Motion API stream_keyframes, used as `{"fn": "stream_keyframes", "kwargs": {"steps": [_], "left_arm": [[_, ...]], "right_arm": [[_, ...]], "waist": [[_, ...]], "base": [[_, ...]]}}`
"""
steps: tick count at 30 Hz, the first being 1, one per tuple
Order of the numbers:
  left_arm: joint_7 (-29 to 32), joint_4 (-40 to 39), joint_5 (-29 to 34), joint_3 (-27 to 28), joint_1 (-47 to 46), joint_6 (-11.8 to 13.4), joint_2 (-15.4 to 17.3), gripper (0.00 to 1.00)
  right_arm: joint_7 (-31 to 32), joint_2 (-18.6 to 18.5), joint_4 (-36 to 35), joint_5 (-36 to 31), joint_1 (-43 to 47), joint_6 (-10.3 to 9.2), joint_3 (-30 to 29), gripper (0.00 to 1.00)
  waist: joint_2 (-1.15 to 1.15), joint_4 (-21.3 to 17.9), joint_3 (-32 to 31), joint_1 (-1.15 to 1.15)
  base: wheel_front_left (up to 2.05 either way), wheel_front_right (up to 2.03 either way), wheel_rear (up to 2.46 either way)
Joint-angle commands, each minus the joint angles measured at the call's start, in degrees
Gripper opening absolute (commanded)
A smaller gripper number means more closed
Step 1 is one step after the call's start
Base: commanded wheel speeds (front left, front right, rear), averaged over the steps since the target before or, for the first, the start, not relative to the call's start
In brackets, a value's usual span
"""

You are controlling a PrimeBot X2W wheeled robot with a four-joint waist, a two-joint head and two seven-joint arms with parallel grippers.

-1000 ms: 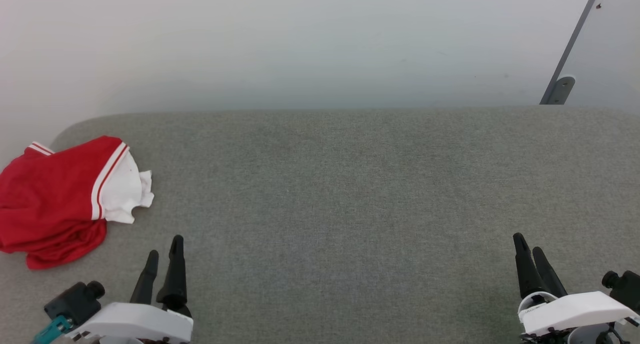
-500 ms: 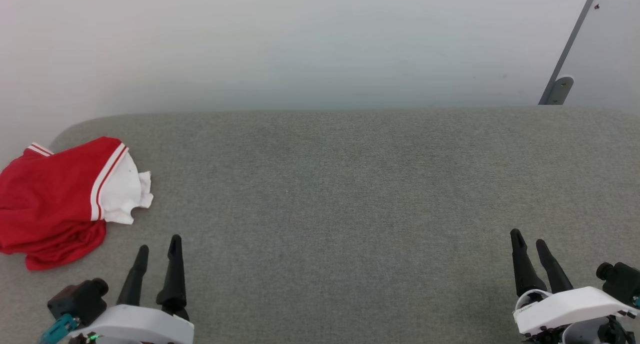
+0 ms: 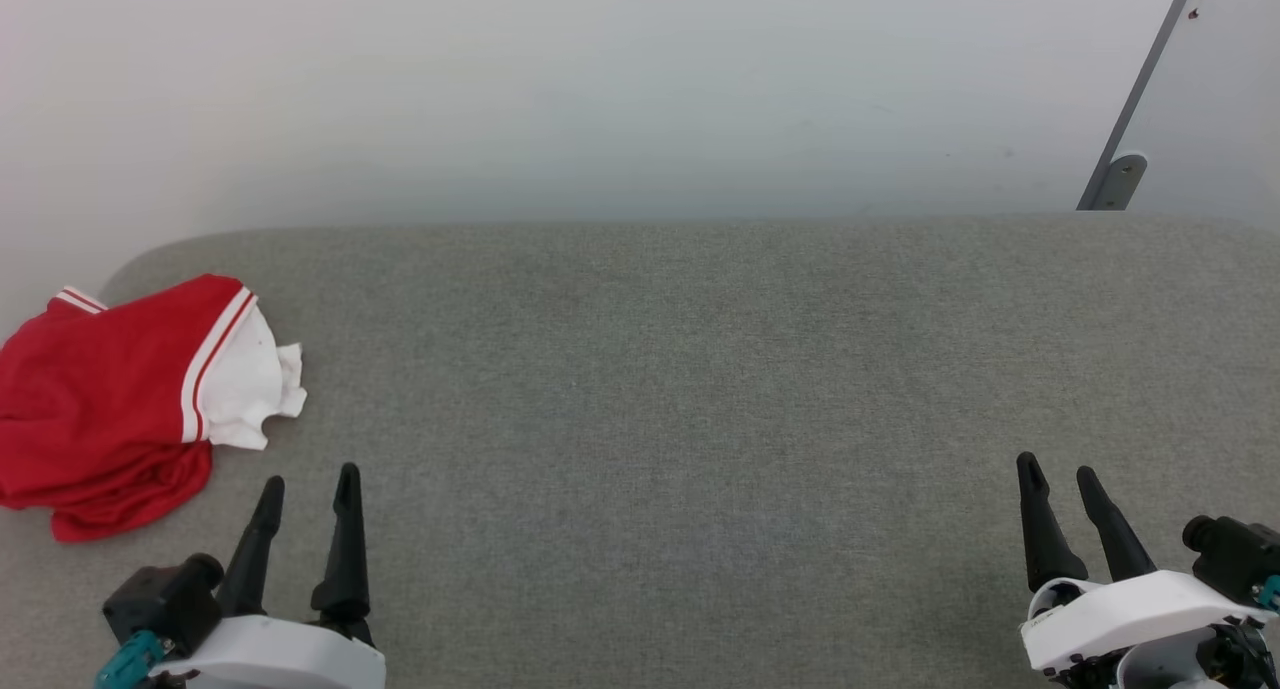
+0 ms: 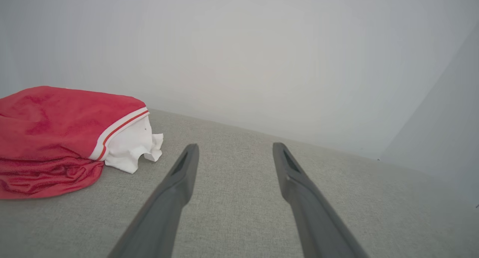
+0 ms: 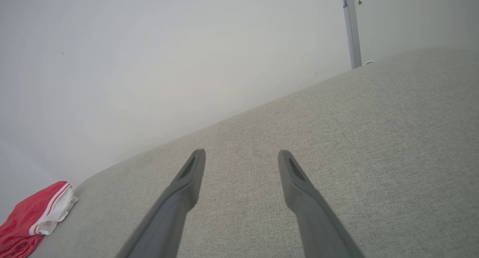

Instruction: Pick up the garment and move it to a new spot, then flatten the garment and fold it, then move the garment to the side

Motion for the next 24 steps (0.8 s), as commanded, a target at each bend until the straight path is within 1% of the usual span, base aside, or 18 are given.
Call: {"fn": "stream_keyframes", "kwargs": {"steps": [1, 9, 24], "left_arm": [[-0.63, -0.74, 2.07, 0.15, 0.29, -0.43, 0.48, 1.0], [-1.63, -1.34, 6.19, 0.48, 0.64, -1.18, 0.42, 1.0], [-3.34, -1.84, 11.59, 1.07, 1.51, -2.41, -0.1, 1.0]], "right_arm": [[-0.62, -0.33, -0.54, -1.69, -1.25, -0.05, 0.34, 1.0], [-1.41, -0.68, -0.83, -4.96, -1.34, -0.06, 0.63, 1.0], [-2.83, -1.02, -1.53, -10.8, -1.1, -0.07, 0.41, 1.0]], "waist": [[0.0, -0.04, -0.01, 0.0], [0.0, -0.28, -0.03, 0.0], [0.0, -0.53, -0.04, 0.0]], "base": [[0.0, 0.0, 0.0], [0.0, 0.0, 0.0], [0.0, 0.0, 0.0]]}}
